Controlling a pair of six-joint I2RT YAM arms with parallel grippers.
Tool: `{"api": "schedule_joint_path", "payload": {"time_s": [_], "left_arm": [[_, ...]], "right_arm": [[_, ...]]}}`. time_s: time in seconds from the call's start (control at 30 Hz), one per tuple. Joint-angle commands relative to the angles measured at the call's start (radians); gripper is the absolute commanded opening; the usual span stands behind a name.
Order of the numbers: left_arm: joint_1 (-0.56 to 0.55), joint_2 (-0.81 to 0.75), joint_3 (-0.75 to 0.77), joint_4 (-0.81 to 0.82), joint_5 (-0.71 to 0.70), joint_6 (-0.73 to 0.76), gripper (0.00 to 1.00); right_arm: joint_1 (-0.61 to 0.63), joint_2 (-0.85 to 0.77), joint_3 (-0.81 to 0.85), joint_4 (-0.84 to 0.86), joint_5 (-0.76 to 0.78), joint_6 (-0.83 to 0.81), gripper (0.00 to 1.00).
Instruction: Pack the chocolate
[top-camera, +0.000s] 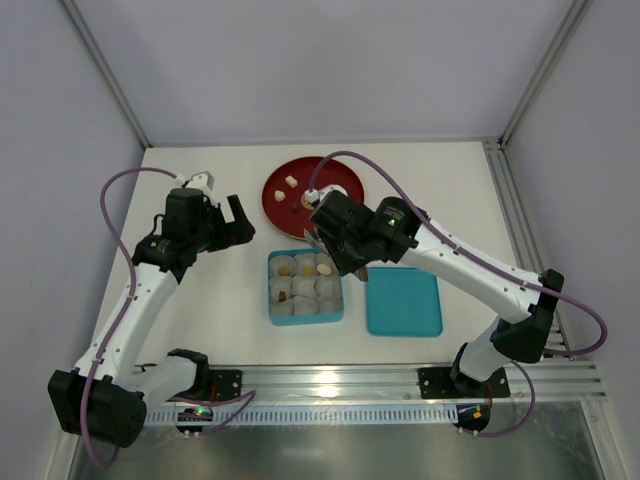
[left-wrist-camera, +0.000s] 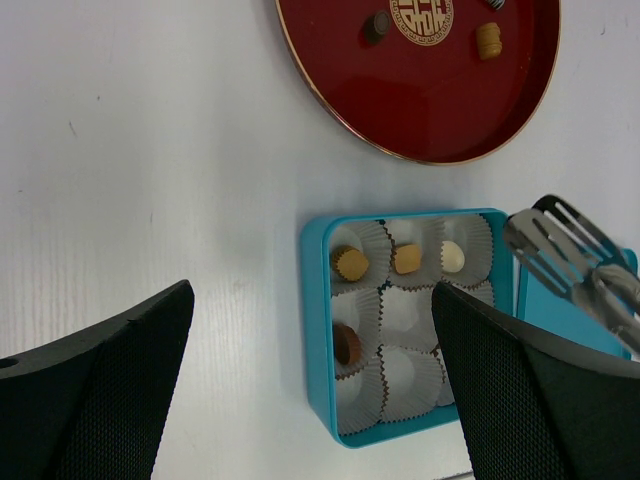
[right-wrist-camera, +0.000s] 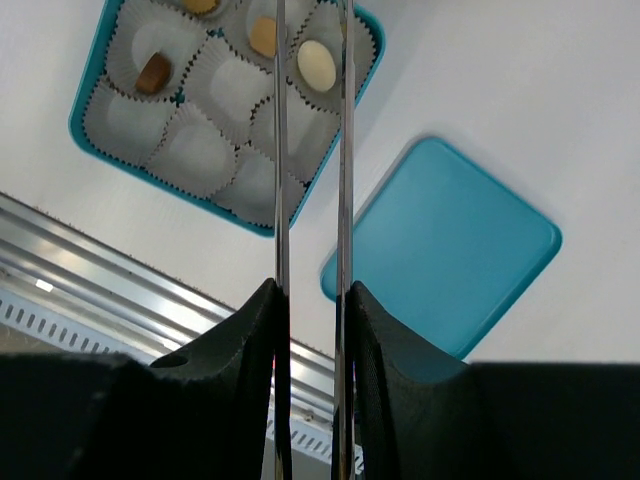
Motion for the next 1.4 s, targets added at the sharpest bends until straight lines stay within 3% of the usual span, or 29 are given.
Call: {"api": "schedule_joint_path", "payload": {"time_s": [0.0,0.47,1.37], "left_arm": [[0.004,-0.005,0.000,0.038,0.013,0.002,1.00],[0.006,-0.005,-0.001,0.038,0.013,0.000,1.00],[0.006,-0.009,-0.005,0.036,0.013,0.000,1.00]], "right_arm": [[0.045,-0.053,-0.039,-0.017,0.024,0.074,0.34],[0.202,-0.075,-0.161,0.020,-0.005,0.180,0.34],[0.213,0.016,-0.239,0.119,-0.037,0.162,0.35]]}}
